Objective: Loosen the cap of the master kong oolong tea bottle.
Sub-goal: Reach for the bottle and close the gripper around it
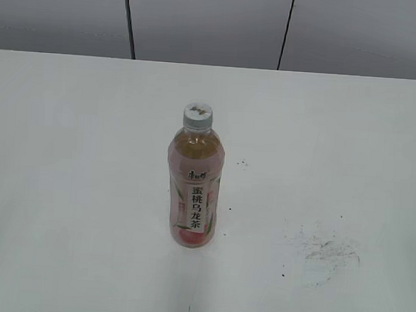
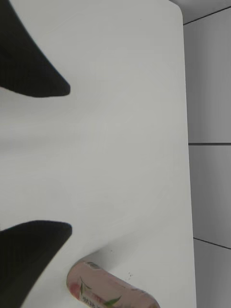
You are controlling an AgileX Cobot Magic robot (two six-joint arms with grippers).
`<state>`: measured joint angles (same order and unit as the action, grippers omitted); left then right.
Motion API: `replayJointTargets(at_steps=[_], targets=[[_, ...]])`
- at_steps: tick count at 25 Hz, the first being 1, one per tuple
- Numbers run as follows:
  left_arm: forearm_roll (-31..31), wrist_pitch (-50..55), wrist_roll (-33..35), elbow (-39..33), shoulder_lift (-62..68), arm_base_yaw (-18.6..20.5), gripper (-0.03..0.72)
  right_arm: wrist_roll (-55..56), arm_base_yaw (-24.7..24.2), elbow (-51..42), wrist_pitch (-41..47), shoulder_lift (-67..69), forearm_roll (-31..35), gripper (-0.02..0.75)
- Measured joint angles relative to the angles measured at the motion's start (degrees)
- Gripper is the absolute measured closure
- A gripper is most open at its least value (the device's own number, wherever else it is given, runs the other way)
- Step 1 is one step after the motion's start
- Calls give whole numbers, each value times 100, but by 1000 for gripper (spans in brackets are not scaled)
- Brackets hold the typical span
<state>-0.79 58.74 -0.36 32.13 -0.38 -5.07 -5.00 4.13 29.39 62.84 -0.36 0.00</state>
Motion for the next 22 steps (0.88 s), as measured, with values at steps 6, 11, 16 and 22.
replayJointTargets(at_steps=[6,11,16,22], targets=[[0,0,0,0,0,0,209,0,0,0,0,0,0,255],[0,0,0,0,0,0,209,0,0,0,0,0,0,255],[0,0,0,0,0,0,209,0,0,0,0,0,0,255],[0,0,0,0,0,0,209,0,0,0,0,0,0,255]])
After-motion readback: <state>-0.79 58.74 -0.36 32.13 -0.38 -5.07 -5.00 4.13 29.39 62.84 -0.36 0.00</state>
